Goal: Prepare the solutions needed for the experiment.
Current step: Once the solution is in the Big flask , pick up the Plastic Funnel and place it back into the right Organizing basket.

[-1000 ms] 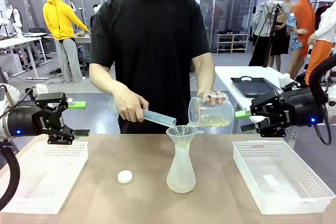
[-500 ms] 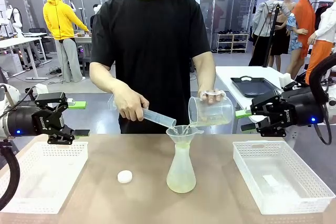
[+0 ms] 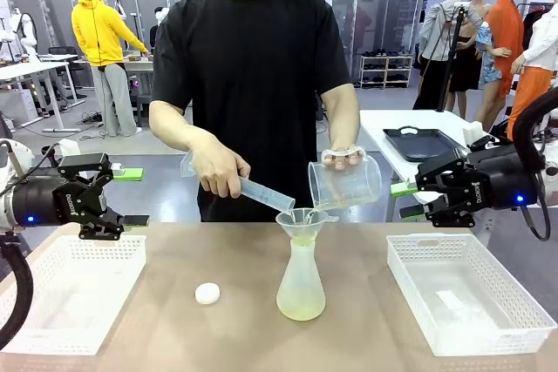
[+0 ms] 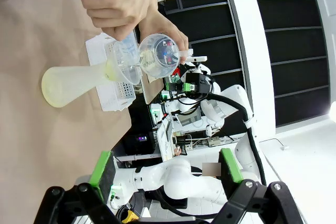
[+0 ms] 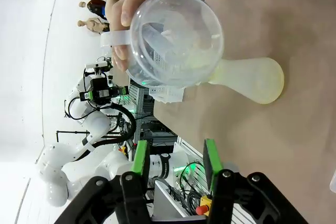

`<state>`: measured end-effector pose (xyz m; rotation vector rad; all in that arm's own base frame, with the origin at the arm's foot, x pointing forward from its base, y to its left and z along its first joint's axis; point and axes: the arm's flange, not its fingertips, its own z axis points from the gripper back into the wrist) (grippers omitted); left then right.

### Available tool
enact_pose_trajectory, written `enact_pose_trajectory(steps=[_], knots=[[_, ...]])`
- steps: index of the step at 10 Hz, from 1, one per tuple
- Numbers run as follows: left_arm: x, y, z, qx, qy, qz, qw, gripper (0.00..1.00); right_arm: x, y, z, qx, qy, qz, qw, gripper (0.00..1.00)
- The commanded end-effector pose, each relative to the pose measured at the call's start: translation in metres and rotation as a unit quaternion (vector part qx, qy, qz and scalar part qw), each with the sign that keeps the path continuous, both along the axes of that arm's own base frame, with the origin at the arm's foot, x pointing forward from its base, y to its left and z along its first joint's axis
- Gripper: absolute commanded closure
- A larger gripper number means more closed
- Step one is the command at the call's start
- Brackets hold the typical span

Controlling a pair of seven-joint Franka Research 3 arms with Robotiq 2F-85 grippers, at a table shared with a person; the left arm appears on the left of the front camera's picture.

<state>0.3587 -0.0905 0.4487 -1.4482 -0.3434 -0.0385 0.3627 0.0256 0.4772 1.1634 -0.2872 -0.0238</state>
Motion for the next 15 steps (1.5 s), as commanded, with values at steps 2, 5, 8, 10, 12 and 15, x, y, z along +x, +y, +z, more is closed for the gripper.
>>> enact_pose_trajectory(steps=[2,5,8,10,12,15], knots=[[-0.0001,-0.0016,0.0019,-0.011,0.005,-0.001,1.0,0.0,0.0021,0.0013,0.0005,0.006,-0.008,0.0,1.0,0.47],[-0.0001,-0.0016,0.0019,-0.011,0.005,-0.001,1.0,0.0,0.0021,0.0013,0.0005,0.006,-0.008,0.0,1.0,0.47],[-0.0001,-0.0016,0.0019,-0.011,0.005,-0.001,1.0,0.0,0.0021,0.0013,0.0005,0.006,-0.008,0.0,1.0,0.47],[-0.0001,-0.0016,0.0019,-0.011,0.005,-0.001,1.0,0.0,0.0021,0.0013,0.0005,0.006,-0.008,0.0,1.0,0.47],[-0.0001,-0.0016,0.0019,-0.011,0.005,-0.001,1.0,0.0,0.0021,0.0013,0.0005,0.006,-0.008,0.0,1.0,0.47],[-0.0001,-0.0016,0.0019,-0.011,0.005,-0.001,1.0,0.0,0.0021,0.0013,0.0005,0.006,-0.008,0.0,1.0,0.47]])
